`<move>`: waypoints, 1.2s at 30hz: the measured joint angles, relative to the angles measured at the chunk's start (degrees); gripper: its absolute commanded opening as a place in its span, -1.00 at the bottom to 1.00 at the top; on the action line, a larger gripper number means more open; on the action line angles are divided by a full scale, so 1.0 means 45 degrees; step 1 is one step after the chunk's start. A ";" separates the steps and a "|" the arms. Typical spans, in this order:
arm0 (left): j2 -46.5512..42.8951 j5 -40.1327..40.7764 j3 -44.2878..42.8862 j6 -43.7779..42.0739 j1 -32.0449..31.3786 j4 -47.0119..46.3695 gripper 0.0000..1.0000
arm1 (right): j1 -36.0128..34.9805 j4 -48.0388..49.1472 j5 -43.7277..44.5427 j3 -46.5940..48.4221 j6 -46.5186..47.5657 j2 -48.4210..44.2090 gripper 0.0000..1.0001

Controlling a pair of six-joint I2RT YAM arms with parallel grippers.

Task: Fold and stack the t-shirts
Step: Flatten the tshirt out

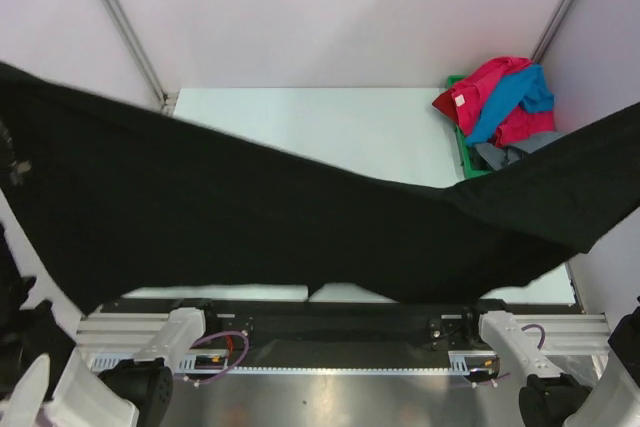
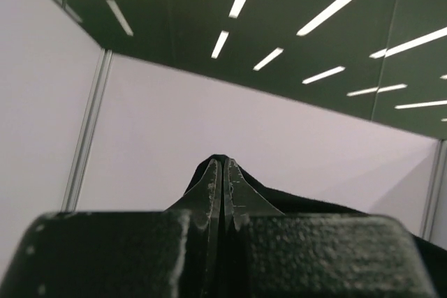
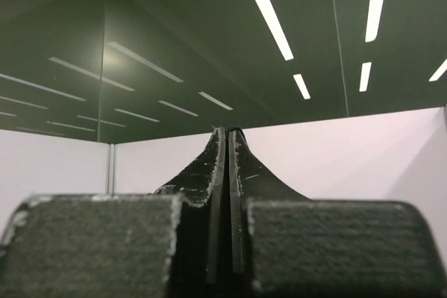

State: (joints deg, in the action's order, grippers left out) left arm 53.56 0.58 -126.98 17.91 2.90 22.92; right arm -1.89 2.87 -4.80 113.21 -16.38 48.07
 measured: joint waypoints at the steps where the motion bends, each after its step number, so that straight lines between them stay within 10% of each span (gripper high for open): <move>1: 0.0019 0.0092 0.0466 0.0000 0.0000 -0.0189 -0.99 | -0.0053 0.0112 0.0000 -0.0053 0.0024 0.0083 -1.00; 16: 0.6572 0.1287 1.1094 0.0821 0.0010 -0.4231 -0.99 | 0.0083 0.3483 -0.0112 -0.6756 0.0083 0.6737 -1.00; 36: 1.8598 -0.0908 0.3546 0.2361 0.0063 -0.6334 -0.99 | 0.0170 0.6178 -0.1054 -0.8636 0.0772 1.3197 -1.00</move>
State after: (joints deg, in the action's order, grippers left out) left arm 137.25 -3.51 -111.02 28.53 3.18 -5.58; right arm -1.13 30.68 -9.54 74.35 -12.91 107.46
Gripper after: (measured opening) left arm 0.008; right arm 0.018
